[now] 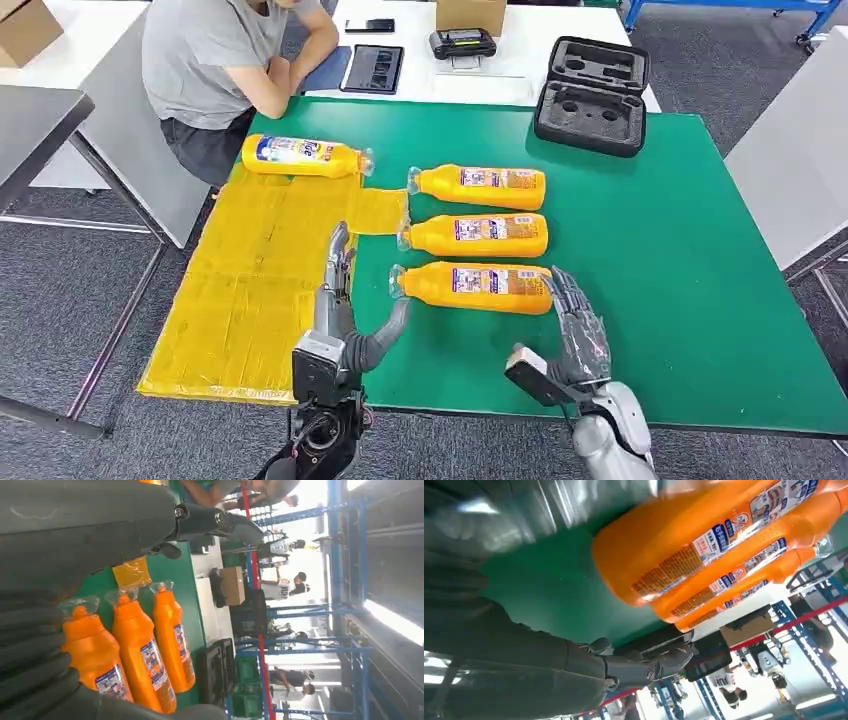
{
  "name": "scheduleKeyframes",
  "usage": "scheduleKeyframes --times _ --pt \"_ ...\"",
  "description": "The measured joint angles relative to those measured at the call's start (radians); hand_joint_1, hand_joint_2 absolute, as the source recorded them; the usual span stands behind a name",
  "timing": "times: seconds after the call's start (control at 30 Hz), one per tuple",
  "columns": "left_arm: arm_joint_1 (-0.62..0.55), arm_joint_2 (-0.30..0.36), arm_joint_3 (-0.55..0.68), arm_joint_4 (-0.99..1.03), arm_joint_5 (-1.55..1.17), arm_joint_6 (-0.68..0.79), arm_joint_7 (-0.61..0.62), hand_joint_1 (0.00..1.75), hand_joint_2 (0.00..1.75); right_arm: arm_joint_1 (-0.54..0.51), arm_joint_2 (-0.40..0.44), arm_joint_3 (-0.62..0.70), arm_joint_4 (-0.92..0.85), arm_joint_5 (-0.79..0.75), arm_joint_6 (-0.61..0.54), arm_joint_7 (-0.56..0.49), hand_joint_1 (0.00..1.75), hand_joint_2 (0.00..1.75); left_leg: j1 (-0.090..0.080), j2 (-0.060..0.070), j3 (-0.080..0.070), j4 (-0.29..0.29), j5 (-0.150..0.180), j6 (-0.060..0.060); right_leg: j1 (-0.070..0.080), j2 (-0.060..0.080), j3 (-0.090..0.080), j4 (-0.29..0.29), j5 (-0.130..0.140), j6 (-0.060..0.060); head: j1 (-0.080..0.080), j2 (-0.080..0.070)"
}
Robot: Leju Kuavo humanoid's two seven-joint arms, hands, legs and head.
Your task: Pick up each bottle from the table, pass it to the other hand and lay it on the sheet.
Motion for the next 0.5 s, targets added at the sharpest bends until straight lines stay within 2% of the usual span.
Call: scheduleKeyframes --times 0.17,0.5 --pt "-0.021 0.001 -0.024 0.008 -0.002 -0.016 0.0 0.0 1.75 -0.053 0.0 0.003 0.04 0.024 -0.003 -0.007 0.0 1.75 0.0 0.0 0.0 0.0 0.001 0.001 0.0 0.0 0.0 0.0 0.0 0.0 0.0 0.0" --pt "-0.032 0.002 -0.05 0.014 -0.005 -0.003 0.0 0.0 1.75 -0.082 0.007 0.034 0.056 0.04 0.015 -0.009 0.0 1.75 0.0 0.0 0.0 0.0 0.0 0.001 0.0 0.0 0.0 0.0 0.0 0.0 0.0 0.0"
